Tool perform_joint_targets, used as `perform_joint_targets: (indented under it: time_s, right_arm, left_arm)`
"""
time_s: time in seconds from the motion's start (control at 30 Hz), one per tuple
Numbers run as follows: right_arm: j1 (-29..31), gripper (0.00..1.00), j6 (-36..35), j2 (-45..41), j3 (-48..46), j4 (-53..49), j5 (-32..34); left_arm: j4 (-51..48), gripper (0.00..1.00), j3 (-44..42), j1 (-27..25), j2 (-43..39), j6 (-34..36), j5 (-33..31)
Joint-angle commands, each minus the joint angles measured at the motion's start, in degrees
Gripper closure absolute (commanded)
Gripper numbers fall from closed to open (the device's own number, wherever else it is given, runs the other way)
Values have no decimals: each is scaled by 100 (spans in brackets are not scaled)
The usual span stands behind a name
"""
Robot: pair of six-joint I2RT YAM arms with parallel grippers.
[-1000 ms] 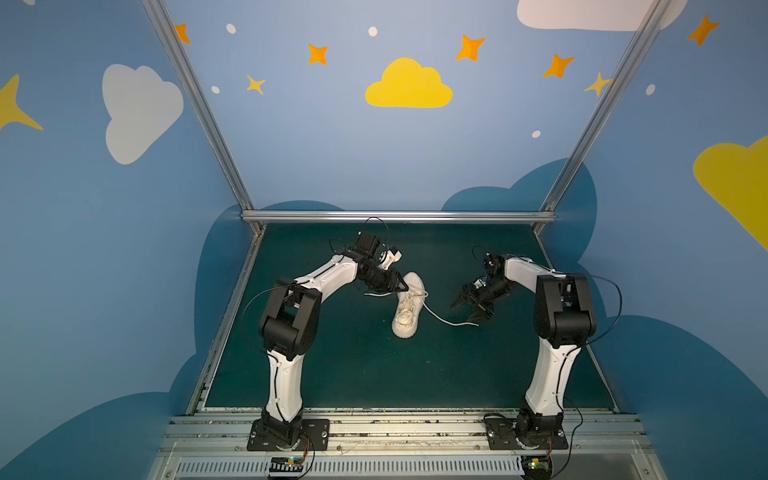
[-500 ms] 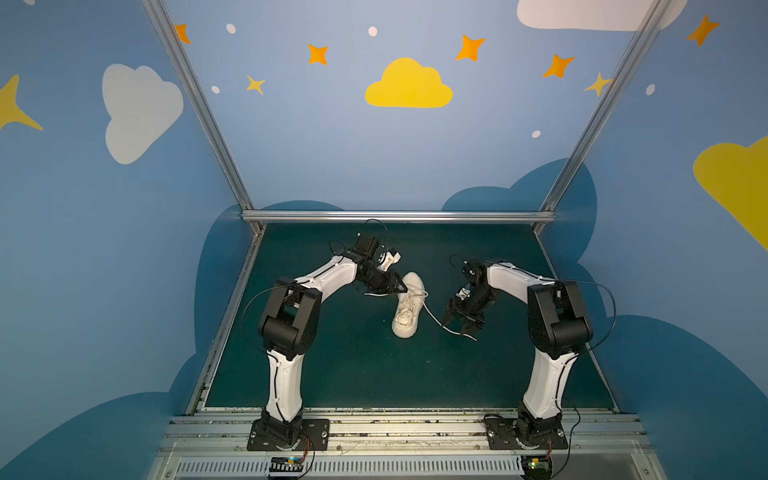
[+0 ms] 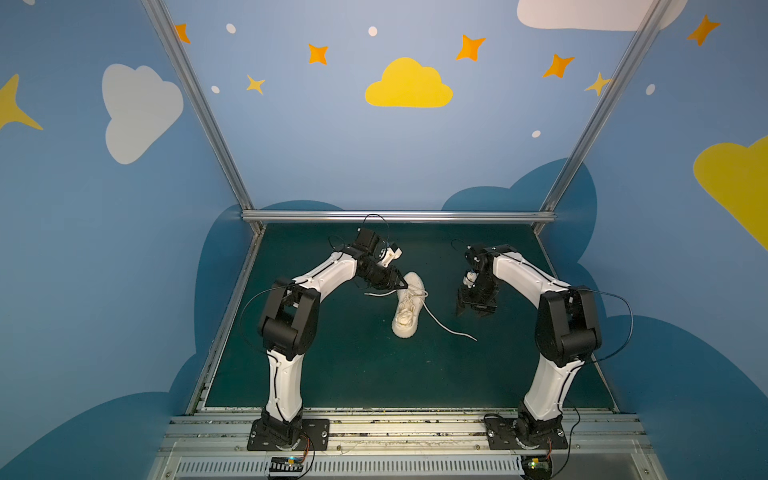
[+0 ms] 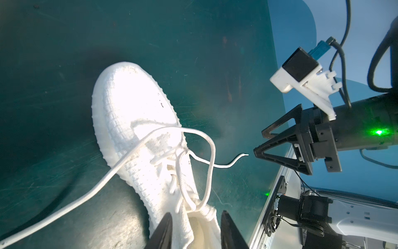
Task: Tie the shoes
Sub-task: 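Draw the right gripper back and reach down toward the loose lace end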
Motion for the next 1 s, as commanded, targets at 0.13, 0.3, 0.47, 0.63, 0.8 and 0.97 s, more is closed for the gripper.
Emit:
perform_joint_targets:
  time_s: [0.13,0.3,0.47,0.63,0.8,0.97]
  right_arm:
    - [419,55,-770,-216,-498,10,465]
    - [468,57,-735,-122,-648,68,577]
    - [465,61,-747,-16,-695,104,637]
    - [466,64,-738,6,-733,125,629]
    - [466,67,-679,68,-824,114,628]
    - [472,66,-517,21,-896,110,597]
  left_arm:
    - [-223,62,55,27,-212,99,-100]
    - [-252,62,51,16,-239,92,-144]
    - [-262,62,-16,-5,-298,84,-175]
    - [-227,62,-146,-18,-370,47,-201]
    - [-196,62,-232,-31,-423,46,-205]
    - [-175,62,-272,-26,-440,18,-171]
